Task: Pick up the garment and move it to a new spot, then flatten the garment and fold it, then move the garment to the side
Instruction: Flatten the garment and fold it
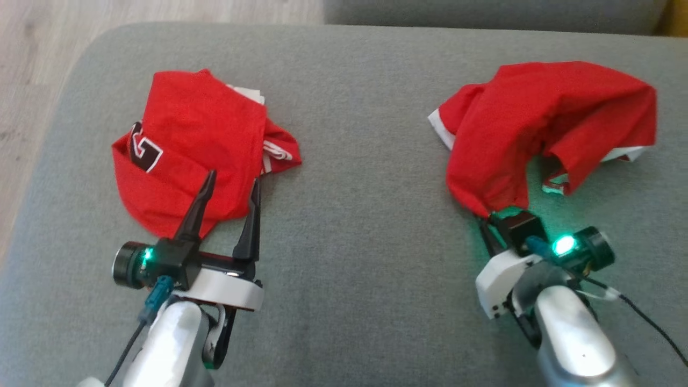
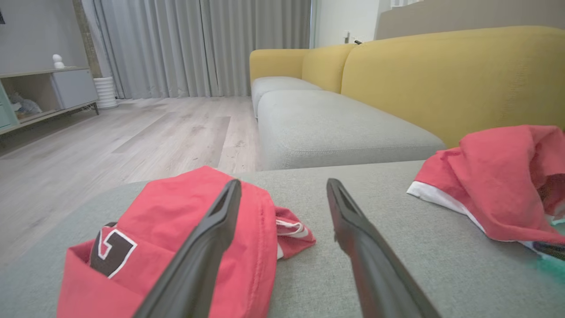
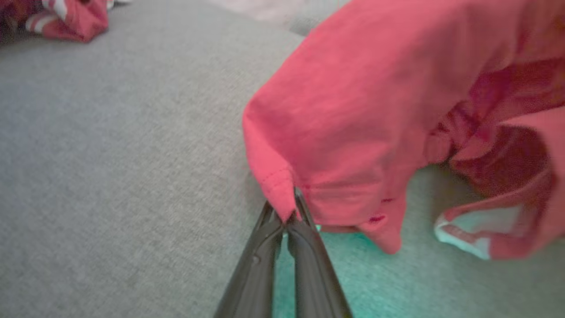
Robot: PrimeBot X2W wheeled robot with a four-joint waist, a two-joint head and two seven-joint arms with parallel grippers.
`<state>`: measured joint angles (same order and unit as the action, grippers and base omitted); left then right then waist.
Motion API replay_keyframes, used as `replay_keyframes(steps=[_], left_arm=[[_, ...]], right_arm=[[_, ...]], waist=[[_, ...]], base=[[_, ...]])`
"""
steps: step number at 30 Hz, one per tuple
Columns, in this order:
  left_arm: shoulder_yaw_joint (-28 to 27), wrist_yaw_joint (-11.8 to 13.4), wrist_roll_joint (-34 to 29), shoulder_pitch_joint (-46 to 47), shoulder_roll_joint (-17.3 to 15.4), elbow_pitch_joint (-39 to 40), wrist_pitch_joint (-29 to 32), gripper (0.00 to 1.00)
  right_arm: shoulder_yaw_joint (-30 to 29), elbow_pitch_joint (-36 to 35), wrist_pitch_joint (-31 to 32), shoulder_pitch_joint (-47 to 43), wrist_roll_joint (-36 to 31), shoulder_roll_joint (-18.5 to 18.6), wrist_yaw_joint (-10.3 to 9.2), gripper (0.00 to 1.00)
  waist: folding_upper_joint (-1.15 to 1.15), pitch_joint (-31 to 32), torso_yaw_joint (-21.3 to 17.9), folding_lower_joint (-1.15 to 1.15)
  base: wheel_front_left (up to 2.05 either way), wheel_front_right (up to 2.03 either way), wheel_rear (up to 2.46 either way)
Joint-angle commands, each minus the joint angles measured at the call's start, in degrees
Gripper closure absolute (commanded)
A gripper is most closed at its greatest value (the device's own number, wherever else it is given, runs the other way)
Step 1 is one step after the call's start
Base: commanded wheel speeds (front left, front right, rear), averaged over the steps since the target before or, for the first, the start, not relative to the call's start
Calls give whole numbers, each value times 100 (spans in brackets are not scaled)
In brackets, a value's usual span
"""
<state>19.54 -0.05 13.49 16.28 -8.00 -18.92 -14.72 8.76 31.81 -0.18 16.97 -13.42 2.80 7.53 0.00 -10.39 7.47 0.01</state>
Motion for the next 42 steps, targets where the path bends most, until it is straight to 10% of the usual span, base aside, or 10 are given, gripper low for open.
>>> replay_keyframes(steps=[1, 12, 26, 27, 28, 42], left_arm=[[-277, -17, -60, 182, -26, 137, -28, 0], [-492, -106, -201, -68, 66, 114, -28, 0], [-602, -230, -335, -128, 204, 189, -28, 0], [-604, -242, -342, -120, 215, 186, -28, 0], [-599, -258, -352, -110, 225, 178, -28, 0], [-691, -365, -462, -77, 265, 84, -28, 0]], right_arm=[[48, -271, -186, 73, 92, 8, -4, 100], [-866, -1155, -772, -72, 731, 8, -4, 100], [-3975, -2245, 542, -298, -745, 8, -4, 100], [-4089, -2244, 627, -296, -847, 8, -4, 76], [-4186, -2259, 647, -271, -910, 8, -4, 1], [-3006, -2428, -766, -185, -284, 8, -4, 0]], waist=[[0, 84, -77, -1], [0, 523, -380, -1], [0, 489, -711, -1], [0, 472, -723, -1], [0, 458, -729, -1], [0, 479, -844, -1]], base=[[0, 0, 0], [0, 0, 0], [0, 0, 0], [0, 0, 0], [0, 0, 0], [0, 0, 0]])
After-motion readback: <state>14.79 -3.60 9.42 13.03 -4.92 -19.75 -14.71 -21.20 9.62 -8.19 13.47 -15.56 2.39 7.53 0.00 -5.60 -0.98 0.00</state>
